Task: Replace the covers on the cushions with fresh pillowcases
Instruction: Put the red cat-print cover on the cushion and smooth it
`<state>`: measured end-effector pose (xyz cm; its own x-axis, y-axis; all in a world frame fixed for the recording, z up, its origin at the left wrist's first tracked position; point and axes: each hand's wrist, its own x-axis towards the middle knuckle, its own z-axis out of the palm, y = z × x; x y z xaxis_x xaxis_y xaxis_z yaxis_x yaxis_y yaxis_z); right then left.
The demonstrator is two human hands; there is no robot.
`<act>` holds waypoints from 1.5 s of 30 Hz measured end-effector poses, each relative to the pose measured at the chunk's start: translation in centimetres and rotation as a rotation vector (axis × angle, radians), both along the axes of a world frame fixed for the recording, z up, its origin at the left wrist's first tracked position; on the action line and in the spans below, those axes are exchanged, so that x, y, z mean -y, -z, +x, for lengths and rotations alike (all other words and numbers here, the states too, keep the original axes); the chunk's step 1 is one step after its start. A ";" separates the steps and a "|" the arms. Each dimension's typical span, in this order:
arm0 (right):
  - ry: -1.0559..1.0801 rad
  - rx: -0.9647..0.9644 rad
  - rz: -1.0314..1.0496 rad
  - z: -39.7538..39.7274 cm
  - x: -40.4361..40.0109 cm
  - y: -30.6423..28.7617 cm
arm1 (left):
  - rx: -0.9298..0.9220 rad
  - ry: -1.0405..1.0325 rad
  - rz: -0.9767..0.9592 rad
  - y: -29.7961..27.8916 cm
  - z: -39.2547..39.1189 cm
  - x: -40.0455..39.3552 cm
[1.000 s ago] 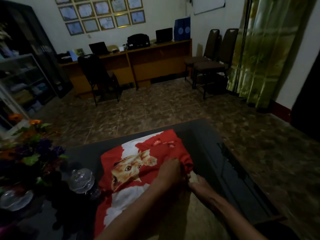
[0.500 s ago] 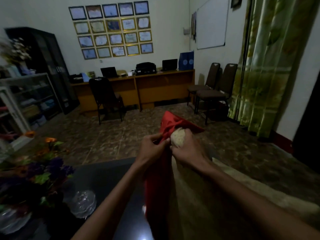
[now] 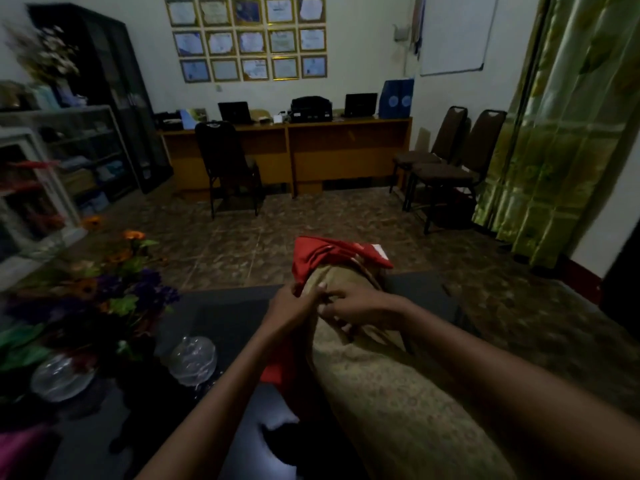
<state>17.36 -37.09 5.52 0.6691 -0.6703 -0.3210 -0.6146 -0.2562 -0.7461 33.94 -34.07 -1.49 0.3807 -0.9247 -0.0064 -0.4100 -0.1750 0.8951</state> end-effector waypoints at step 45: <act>0.048 -0.212 -0.493 -3.4 1.6 19.8 | 0.076 -0.084 0.316 12.9 0.9 -0.6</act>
